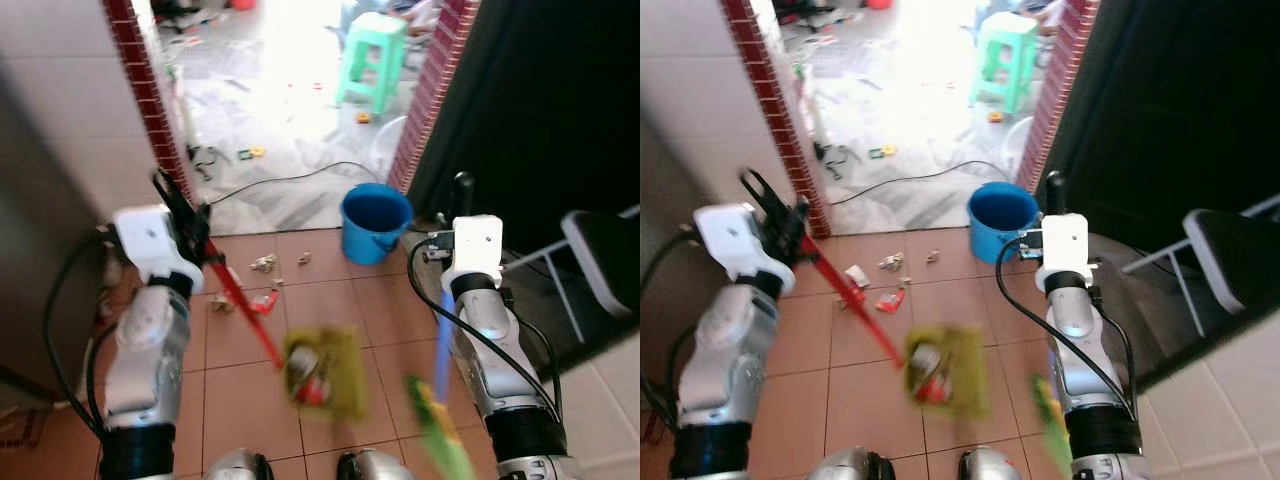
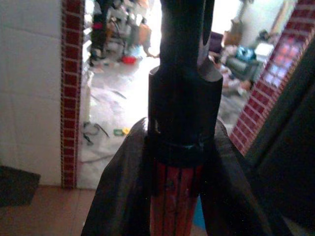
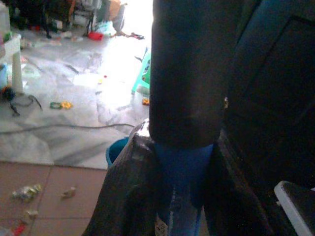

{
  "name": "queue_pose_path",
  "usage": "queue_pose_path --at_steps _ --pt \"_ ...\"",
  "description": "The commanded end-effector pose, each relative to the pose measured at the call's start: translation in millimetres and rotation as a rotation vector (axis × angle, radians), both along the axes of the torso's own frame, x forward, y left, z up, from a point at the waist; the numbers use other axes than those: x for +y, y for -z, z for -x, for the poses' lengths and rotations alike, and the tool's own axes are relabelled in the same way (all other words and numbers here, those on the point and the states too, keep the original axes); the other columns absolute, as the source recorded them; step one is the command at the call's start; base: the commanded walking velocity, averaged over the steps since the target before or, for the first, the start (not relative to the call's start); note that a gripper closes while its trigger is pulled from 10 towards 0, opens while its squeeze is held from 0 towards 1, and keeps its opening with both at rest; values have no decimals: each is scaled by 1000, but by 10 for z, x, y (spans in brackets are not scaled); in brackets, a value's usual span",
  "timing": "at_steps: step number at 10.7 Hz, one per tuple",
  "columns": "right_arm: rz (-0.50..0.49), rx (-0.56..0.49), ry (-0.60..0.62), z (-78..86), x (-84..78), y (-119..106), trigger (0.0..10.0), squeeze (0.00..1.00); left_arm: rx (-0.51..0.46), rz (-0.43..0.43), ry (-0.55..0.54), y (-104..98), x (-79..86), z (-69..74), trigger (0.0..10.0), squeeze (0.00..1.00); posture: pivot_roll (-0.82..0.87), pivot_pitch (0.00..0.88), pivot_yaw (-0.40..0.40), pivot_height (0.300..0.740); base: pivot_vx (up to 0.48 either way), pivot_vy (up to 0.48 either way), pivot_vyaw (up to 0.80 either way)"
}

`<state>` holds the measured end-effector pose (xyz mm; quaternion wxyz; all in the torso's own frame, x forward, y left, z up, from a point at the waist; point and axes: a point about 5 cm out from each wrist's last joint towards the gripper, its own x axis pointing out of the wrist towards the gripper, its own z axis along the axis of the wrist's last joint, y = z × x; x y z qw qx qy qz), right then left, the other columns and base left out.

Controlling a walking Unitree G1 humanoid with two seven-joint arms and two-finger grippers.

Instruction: Sweep floor

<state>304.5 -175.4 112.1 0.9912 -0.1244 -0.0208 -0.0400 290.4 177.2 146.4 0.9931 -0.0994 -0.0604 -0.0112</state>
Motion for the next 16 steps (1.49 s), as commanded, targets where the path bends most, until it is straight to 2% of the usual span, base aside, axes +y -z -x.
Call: queue_pose_path --at_steps 1,3,5,6,10,16 --pt "32 -36 28 -51 -55 -102 10000 0 -119 17 -7 -298 11 -47 10000 0 -16 12 -43 740 281 0 0" --pt "36 -27 33 -47 -61 -75 10000 0 -186 50 -12 -520 -13 -97 10000 0 -20 12 -41 740 379 0 0" --pt "32 -23 15 -42 -13 -57 10000 0 -256 131 -46 -779 -13 -155 10000 0 -22 13 -42 740 450 0 0" --pt "32 -22 15 -48 -9 -52 10000 0 -277 145 -41 -846 -22 -171 10000 0 -20 11 -41 740 472 0 0" --pt "35 -19 12 -63 -1 -41 10000 0 -287 189 -54 -926 6 -205 10000 0 -21 9 -38 740 472 0 0" --pt "35 -17 2 -78 26 -28 10000 0 -293 194 -58 -958 19 -223 10000 0 -19 7 -39 740 479 0 0"
